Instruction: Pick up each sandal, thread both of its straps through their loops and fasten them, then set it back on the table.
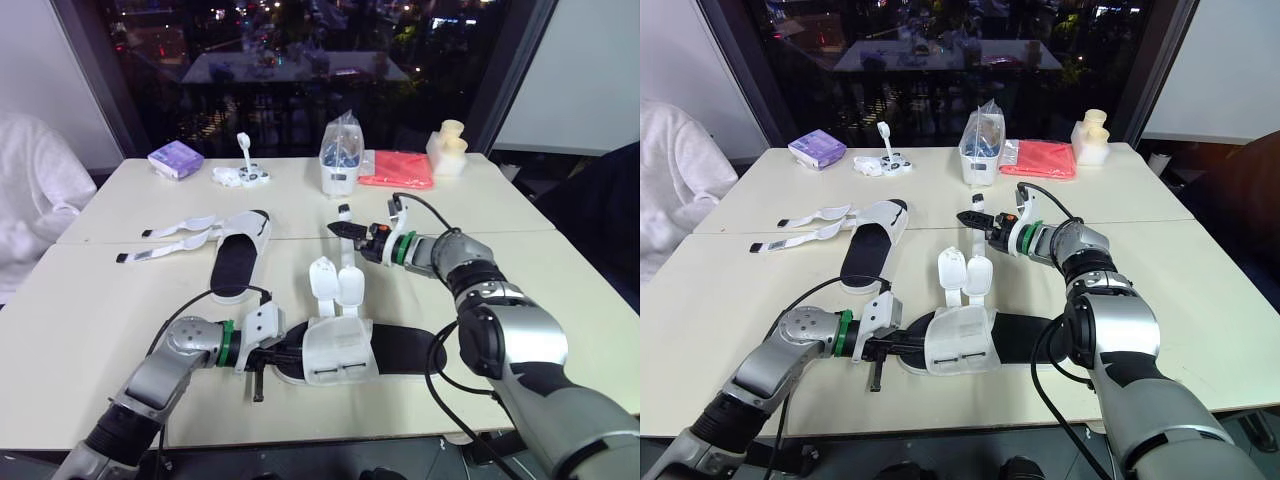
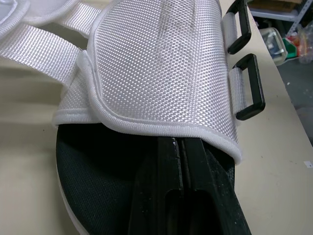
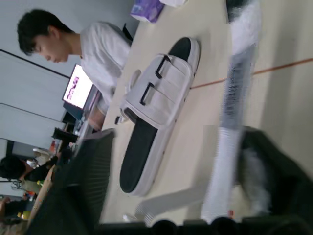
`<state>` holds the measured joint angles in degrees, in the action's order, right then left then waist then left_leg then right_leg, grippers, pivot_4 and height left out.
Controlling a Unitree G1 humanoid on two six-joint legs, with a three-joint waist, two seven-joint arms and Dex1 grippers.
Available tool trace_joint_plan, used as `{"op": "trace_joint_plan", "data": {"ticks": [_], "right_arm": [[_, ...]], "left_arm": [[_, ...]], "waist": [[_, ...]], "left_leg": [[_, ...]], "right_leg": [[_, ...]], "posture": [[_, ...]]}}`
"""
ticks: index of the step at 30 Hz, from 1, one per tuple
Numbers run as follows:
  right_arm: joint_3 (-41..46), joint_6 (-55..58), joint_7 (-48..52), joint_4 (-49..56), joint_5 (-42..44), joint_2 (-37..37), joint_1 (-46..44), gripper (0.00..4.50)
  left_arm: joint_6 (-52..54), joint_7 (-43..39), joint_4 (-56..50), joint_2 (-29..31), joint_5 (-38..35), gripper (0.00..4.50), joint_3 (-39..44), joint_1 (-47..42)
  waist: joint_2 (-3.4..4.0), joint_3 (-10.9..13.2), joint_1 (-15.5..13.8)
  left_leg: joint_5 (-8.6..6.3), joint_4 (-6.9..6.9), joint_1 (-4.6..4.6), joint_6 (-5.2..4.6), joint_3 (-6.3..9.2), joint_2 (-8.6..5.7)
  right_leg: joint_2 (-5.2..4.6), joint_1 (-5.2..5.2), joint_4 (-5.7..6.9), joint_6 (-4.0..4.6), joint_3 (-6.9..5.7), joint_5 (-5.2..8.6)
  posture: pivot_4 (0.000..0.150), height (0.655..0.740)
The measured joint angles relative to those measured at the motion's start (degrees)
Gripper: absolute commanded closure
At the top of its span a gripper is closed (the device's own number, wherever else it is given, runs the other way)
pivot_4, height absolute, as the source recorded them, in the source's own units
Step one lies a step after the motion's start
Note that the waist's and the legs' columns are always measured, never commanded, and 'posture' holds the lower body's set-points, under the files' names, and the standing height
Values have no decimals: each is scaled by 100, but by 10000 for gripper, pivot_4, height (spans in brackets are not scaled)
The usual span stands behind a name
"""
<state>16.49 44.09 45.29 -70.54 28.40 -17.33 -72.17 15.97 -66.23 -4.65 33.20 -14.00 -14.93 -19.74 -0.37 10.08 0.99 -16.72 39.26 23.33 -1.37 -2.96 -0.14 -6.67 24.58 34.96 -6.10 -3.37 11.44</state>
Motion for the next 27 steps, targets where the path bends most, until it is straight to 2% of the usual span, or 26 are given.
{"op": "trace_joint_plan", "data": {"ticks": [4,7,10,13,15,18,20,23,27], "right_arm": [[38,139,279,50,-14,-56,-7,43924],[-35,326,554,299,-29,-105,18,44599],[-395,729,1046,1485,-19,-187,290,44599],[-782,927,1239,3316,46,-268,996,44599],[-1047,847,1232,4903,99,-357,1736,44599],[-1635,-175,1332,7176,-211,-714,2965,44599],[-2048,-1315,1517,8129,-717,-1078,3664,44599],[-2344,-2703,1764,8762,-1245,-1475,4437,44599],[-2382,-4778,2175,9029,-1648,-1852,5100,44599]], "left_arm": [[6,8,-6,0,0,45000,-4,0],[11,12,-10,-2,0,45000,-4,0],[32,23,-16,-16,-2,45000,-6,-1],[77,26,-34,-18,-4,45000,-12,-4],[94,25,-51,-20,-7,45000,-13,-1],[100,23,-53,-26,-16,45000,-15,0],[100,23,-44,-25,-15,45000,-15,-1],[98,23,-30,-28,-12,45000,-15,8],[85,44,53,-63,19,45000,-13,1]], "waist": [[0,0,1],[4,2,0],[6,3,-7],[5,3,-19],[5,3,-35],[5,3,-45],[5,3,-35],[3,4,-35],[2,4,-40]], "left_leg": [[0,0,0,0,0,0],[0,0,1,0,0,0],[0,-1,3,0,5,0],[0,-3,3,0,10,0],[-1,-4,6,0,15,0],[-1,-6,8,1,14,-3],[-1,-4,5,1,7,-6],[0,-2,-3,3,7,-5],[1,-1,-12,4,9,-3]], "right_leg": [[0,0,0,0,0,0],[0,2,0,0,0,0],[0,4,1,0,0,0],[0,5,2,-1,-1,0],[0,9,5,-1,-3,1],[-1,10,4,-7,-4,4],[-2,9,-5,-16,-2,10],[-2,3,-11,-16,-1,12],[-1,-6,-10,-15,-1,12]], "posture": [[1500,7400],[1500,7400],[1500,7400],[1500,7400],[1500,7400],[1500,7400],[1500,7400],[1500,7400],[1500,7400]]}}
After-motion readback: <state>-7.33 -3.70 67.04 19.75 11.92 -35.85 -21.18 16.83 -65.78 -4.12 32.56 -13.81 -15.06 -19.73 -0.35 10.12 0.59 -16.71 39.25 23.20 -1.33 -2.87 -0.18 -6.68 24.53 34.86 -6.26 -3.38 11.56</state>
